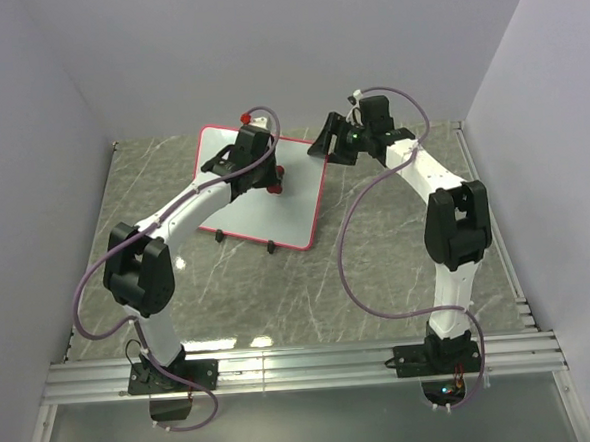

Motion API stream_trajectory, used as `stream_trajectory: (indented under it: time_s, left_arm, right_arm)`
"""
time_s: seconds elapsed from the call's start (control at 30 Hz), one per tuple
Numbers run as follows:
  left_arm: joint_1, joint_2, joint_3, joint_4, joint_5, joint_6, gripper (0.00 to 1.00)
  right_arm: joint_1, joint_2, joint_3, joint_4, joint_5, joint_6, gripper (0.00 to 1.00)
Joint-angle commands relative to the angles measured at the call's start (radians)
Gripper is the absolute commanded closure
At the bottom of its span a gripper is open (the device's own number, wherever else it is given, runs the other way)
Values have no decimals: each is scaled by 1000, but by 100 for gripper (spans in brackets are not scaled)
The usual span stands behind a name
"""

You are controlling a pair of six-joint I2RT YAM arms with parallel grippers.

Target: Erase the whiteboard

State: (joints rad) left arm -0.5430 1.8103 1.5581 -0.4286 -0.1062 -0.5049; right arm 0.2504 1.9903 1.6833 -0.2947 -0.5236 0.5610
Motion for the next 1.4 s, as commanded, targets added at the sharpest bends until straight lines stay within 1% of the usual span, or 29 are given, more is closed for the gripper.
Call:
stream_trajectory:
  time_s: [0.0, 0.03, 0.2, 0.23, 0.3, 0.33, 0.4, 0.5, 0.53, 0.57, 0.6, 0.77, 0.83, 0.93, 1.03, 1.17, 1.27, 1.37]
  left_arm:
    - [-5, 7, 48, 48, 22, 26, 100]
    - [-5, 12, 48, 53, 26, 26, 100]
    - [-6, 47, 65, 65, 46, 28, 100]
    - [-6, 49, 62, 79, 48, 28, 100]
    - [-8, 57, 59, 88, 48, 32, 100]
    - [-6, 63, 60, 94, 45, 34, 100]
    - [-8, 76, 63, 97, 43, 40, 100]
    - [-8, 92, 63, 102, 40, 40, 100]
    - [-8, 95, 63, 103, 40, 39, 100]
    - [-8, 98, 57, 114, 39, 36, 100]
    - [-8, 96, 53, 119, 39, 31, 100]
    - [-11, 113, 54, 137, 42, 26, 100]
    - [-12, 115, 48, 140, 25, 23, 100]
    - [-2, 116, 22, 134, -41, 25, 100]
    - [50, 109, -26, 151, -38, 26, 100]
    - [171, 86, -102, 180, -20, 29, 100]
    - [230, 89, -112, 185, -26, 46, 100]
    - [244, 99, -99, 177, -41, 71, 100]
  right_arm:
    - [-11, 5, 53, -11, -16, -23, 28]
    - [-11, 10, 52, -4, -25, -24, 33]
    - [-10, -10, -13, 42, -50, -26, 48]
    - [-8, -11, -19, 45, -53, -27, 54]
    - [-10, -10, -19, 36, -61, -38, 57]
    - [-11, -7, -16, 17, -62, -45, 64]
    - [-10, -5, -11, 6, -67, -67, 68]
    - [-13, -4, -5, -18, -67, -84, 79]
    - [-17, -4, -7, -20, -76, -87, 90]
    - [-19, -4, -10, -20, -79, -85, 94]
    - [-17, -7, -11, -21, -81, -87, 99]
    - [-19, -21, -33, -18, -96, -113, 100]
    - [-17, -24, -34, -30, -92, -119, 100]
    - [-19, -34, -45, -35, -85, -127, 100]
    - [-22, -48, -56, -34, -85, -131, 100]
    - [-23, -64, -76, -32, -81, -139, 100]
    - [-25, -73, -88, -29, -81, -141, 100]
    - [-30, -81, -91, -29, -78, -138, 100]
